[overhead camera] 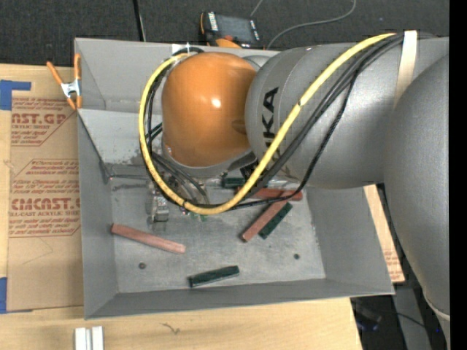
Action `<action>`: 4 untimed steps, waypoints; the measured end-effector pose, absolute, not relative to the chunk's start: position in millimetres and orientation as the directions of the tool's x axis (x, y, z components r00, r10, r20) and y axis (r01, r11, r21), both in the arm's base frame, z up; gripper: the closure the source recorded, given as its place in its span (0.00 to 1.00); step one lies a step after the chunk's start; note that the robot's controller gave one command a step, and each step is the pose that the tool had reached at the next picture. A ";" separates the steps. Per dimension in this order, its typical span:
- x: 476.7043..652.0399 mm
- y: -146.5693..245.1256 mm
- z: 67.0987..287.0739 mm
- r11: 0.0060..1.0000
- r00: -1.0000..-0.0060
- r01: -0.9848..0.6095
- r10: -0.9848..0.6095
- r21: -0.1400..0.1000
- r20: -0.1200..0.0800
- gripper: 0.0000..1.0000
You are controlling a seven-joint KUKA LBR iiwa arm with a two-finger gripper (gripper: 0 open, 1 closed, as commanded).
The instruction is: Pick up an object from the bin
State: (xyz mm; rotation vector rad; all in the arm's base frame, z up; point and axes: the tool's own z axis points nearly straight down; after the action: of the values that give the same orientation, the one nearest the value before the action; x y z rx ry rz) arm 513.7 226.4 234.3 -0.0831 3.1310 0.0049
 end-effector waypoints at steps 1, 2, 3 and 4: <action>490.7 207.9 138.9 1.000 -1.000 0.028 0.028 -0.003 0.008 1.00; 493.1 208.8 143.6 1.000 -1.000 0.028 0.028 0.001 0.000 0.00; 524.3 166.8 64.9 0.998 -0.998 0.057 0.057 -0.004 0.004 0.00; 524.6 170.3 69.4 0.999 -0.999 0.054 0.054 0.001 0.000 1.00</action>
Offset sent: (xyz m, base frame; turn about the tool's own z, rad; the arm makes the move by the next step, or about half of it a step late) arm -0.0204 -0.0182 -0.0901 0.0814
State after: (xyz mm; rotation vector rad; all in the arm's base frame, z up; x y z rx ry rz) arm 524.6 170.3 69.4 0.0844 3.1405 0.0015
